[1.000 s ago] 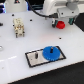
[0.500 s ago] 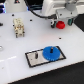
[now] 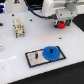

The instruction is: Insert the blue gear onto the right peg, followed by the red gear

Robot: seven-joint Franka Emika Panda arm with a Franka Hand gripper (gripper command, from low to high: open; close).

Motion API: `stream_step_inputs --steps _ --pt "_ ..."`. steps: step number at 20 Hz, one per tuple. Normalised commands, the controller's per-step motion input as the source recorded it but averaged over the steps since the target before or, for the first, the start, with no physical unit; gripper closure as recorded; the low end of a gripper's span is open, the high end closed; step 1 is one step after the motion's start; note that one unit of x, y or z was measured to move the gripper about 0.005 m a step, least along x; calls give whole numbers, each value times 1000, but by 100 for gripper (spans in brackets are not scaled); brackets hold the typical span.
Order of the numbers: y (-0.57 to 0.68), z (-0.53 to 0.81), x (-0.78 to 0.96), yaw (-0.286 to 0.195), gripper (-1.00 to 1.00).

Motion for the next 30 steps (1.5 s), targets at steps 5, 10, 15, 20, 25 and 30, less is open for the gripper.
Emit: stream_step_inputs --steps 5,10,15,20,25,30 --pt "-14 491 131 0 100" --pt "-71 611 367 0 100" --pt "-207 500 532 0 100" --pt "-312 508 656 0 100" --pt "-330 491 712 0 100" --pt "-278 444 753 0 100"
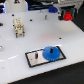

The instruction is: Insert the blue gear onto the right peg, followed by the red gear

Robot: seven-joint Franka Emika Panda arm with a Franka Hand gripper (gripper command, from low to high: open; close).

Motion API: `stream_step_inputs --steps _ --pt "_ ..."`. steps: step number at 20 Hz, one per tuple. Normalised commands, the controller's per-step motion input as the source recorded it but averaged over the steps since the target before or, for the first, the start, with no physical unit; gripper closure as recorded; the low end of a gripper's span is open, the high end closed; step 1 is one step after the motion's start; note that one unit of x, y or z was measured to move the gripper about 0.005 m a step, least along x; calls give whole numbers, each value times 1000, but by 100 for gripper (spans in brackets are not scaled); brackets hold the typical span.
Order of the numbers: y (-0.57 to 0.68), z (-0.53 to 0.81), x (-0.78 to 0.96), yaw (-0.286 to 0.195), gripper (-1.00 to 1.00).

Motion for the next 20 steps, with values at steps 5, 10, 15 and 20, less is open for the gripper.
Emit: stream_step_inputs --steps 5,10,15,20 --pt "-210 363 793 0 100" --pt "-145 305 788 0 100" --pt "-193 220 797 0 100" --pt "-259 157 752 0 100"
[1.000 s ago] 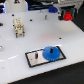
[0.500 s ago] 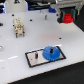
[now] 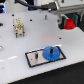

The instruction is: Insert the blue gear onto the right peg, followed by the red gear

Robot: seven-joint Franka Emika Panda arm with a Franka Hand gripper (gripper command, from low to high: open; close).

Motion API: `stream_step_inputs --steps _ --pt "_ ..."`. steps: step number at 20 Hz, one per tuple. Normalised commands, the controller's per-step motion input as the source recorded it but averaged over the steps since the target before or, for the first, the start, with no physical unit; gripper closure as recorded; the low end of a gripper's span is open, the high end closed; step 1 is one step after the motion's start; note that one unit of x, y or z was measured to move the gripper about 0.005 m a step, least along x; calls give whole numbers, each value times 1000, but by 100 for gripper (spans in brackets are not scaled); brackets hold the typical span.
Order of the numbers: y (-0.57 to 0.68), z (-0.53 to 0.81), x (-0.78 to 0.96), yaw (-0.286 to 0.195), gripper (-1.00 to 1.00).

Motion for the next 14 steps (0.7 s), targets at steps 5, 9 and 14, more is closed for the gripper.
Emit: stream_step_inputs --steps 5,9,14 --pt "-268 90 724 0 100" --pt "-264 40 644 0 100" --pt "-323 -6 422 0 100"
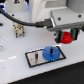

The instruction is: Insert the blue gear onto the right peg, followed by the red gear

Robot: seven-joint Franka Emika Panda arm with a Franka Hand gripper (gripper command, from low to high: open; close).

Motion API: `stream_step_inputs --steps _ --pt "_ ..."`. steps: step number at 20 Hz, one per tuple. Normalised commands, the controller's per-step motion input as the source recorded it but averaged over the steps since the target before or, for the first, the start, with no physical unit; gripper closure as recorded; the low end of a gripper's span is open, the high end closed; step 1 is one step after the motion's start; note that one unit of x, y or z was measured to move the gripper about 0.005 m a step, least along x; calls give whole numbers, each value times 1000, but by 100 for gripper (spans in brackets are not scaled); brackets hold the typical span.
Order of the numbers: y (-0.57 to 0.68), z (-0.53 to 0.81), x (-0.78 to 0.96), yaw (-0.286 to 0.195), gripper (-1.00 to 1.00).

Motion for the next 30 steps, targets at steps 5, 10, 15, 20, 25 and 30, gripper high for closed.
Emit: stream_step_inputs --steps 5,10,15,20,25,30 --pt "-203 -56 109 0 100" --pt "-96 -128 35 0 100" --pt "-101 -186 55 0 100" --pt "-94 -46 146 0 100" --pt "-70 226 -27 0 100" --pt "-26 206 177 0 100"
